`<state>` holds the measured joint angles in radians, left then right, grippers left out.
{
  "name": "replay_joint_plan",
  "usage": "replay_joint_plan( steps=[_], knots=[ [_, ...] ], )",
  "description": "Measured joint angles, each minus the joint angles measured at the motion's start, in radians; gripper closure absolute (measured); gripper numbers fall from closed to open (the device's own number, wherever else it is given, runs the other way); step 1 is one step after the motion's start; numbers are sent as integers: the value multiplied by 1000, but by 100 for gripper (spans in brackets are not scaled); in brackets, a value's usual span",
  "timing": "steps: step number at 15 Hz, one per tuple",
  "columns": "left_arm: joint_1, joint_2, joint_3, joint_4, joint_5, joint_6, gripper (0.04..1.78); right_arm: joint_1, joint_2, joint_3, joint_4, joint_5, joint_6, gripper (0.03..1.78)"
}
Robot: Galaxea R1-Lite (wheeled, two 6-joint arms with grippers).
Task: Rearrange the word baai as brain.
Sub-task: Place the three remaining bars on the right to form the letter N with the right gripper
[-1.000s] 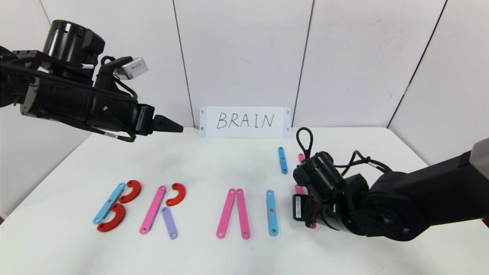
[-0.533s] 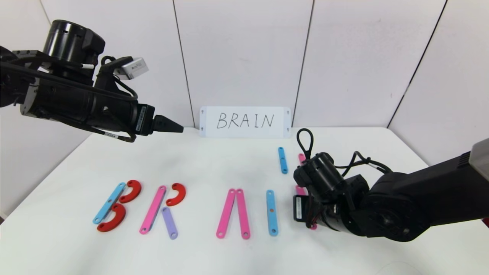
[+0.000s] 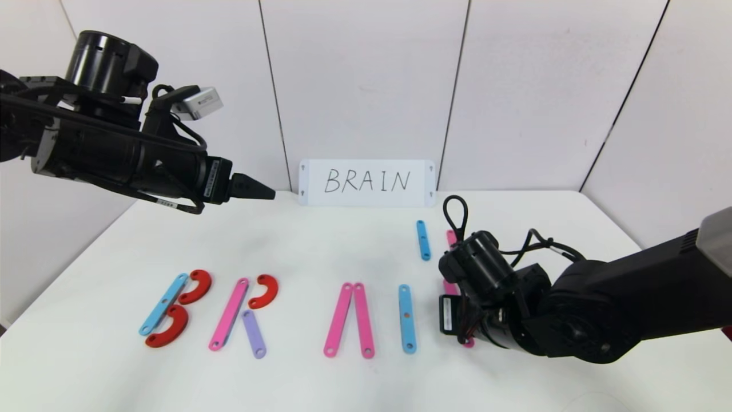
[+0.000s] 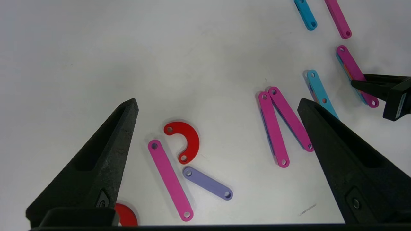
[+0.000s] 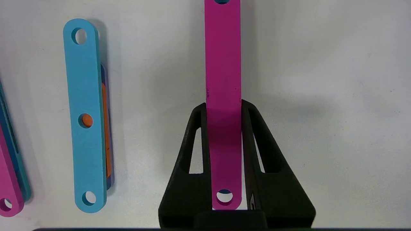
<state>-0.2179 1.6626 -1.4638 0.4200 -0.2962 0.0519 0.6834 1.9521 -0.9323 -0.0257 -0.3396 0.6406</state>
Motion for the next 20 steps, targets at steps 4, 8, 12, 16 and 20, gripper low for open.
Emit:
replay_joint_plan(
  steps=[4,8,12,16,20],
  knots=[
    [-2,-2,0,0,0,0,8,-3,2,1,0,1,1,130],
    [-3,-6,1,1,0,0,8,-3,1,3,1,1,1,67],
    [-3,-8,2,1,0,0,8,-5,-7,4,2,-1,1,18],
    [-7,-12,5,1,0,0,8,-24,-29,-2,2,-3,-13,7],
    [-16,-16,8,1,0,-1,8,-61,-47,-78,13,0,-111,7]
  ],
)
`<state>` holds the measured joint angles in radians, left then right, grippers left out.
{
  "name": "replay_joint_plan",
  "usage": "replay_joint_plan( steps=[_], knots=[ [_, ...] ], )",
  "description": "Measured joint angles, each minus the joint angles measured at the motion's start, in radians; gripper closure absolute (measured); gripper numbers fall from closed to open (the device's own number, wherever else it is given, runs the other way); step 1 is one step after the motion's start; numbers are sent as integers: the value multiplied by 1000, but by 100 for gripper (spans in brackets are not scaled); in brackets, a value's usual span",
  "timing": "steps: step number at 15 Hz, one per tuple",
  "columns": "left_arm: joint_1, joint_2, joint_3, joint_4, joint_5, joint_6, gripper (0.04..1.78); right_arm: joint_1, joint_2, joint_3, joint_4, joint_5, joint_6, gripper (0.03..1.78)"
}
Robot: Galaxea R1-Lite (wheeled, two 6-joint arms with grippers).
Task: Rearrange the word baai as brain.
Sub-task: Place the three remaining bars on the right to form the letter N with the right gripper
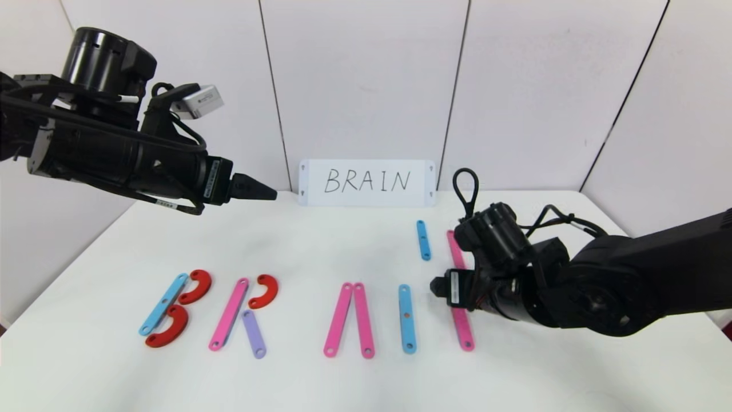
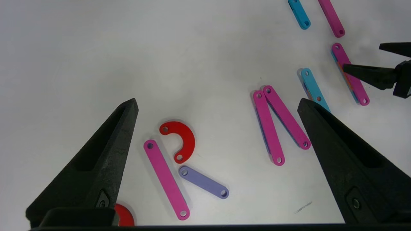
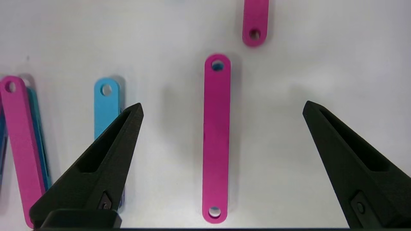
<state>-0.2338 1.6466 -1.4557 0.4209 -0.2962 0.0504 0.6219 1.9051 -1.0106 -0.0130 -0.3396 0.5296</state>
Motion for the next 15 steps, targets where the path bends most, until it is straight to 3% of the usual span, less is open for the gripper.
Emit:
replay_joint_plan(
  steps=[6,10,15],
  knots=[
    [-1,-6,2,-2,1,0,8,-36,70,-193,5,20,-186,7],
    [-1,-9,2,-2,0,0,8,-64,194,-342,9,22,-229,7],
    [-1,-9,2,-5,1,0,8,-92,332,-470,-1,55,-293,7]
  ],
)
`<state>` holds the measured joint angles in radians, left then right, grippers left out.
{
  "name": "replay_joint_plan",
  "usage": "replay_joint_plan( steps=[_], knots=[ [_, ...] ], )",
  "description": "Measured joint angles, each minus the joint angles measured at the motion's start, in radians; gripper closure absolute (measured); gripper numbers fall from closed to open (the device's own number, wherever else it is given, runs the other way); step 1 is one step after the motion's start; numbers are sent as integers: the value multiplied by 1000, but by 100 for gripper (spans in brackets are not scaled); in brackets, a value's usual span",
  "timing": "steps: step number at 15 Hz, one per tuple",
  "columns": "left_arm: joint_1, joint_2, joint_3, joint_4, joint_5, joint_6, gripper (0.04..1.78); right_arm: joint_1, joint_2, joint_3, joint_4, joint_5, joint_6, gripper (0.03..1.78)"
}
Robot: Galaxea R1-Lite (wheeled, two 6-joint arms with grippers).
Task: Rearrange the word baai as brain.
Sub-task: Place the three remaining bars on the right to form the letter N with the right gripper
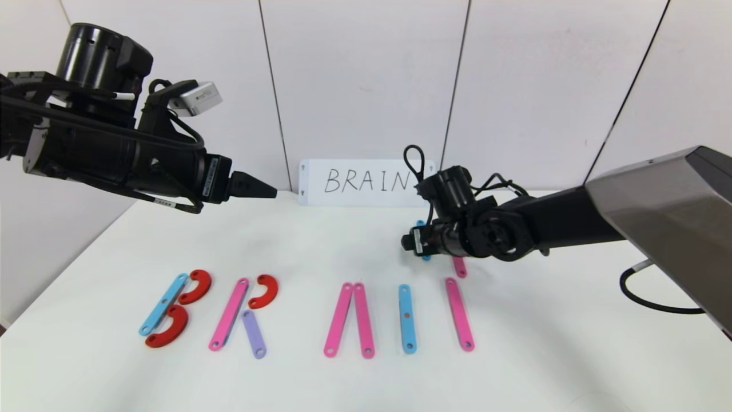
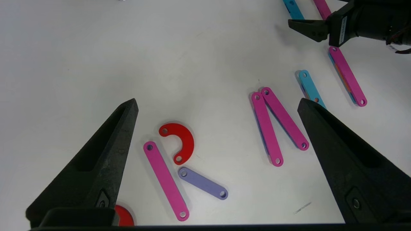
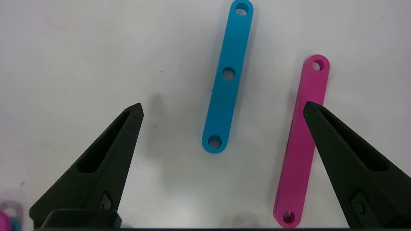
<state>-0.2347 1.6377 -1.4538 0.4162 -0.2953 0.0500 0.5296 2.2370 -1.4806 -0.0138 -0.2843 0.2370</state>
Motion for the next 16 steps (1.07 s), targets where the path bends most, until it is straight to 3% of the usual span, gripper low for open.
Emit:
replay_joint_plan(
  steps=[10,14,16],
  knots=[
    [0,0,0,1,1,1,8,-20,134,-136,-11,8,-21,13],
    [0,0,0,2,1,2,8,-20,141,-137,-13,7,-11,54],
    [0,1,0,3,1,1,8,-21,144,-135,-13,8,-9,92]
  ],
)
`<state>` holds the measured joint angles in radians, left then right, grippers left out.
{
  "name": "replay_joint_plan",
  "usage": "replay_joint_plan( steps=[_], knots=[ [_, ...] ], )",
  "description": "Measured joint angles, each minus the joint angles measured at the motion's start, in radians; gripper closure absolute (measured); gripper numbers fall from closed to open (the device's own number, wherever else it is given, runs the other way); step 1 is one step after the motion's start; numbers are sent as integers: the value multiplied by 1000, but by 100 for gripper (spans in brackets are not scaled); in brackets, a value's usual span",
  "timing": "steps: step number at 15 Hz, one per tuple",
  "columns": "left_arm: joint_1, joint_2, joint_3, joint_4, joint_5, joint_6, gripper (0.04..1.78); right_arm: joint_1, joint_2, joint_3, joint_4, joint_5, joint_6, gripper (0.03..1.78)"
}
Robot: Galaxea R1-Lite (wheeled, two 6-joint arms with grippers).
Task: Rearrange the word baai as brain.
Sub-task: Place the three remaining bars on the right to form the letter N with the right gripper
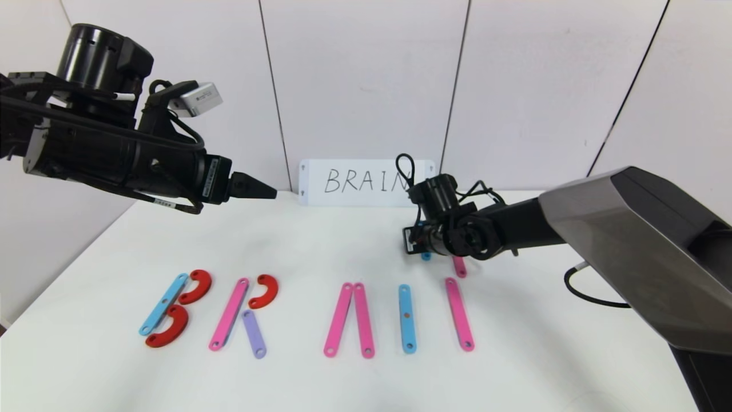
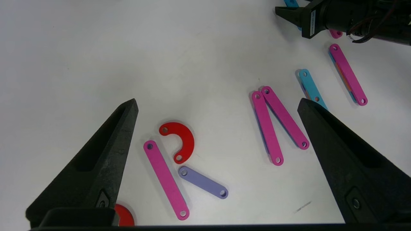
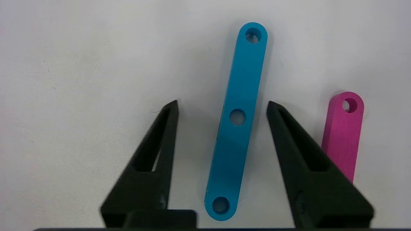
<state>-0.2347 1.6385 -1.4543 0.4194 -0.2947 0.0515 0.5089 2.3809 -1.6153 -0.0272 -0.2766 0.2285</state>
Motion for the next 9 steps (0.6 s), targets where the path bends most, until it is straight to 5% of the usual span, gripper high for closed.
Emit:
replay_joint_plan(
  steps=[4,9],
  knots=[
    [0,0,0,0,0,0,8,0,2,1,1,0,0,149],
    [0,0,0,0,0,0,8,0,-1,6,6,0,2,153]
  ],
)
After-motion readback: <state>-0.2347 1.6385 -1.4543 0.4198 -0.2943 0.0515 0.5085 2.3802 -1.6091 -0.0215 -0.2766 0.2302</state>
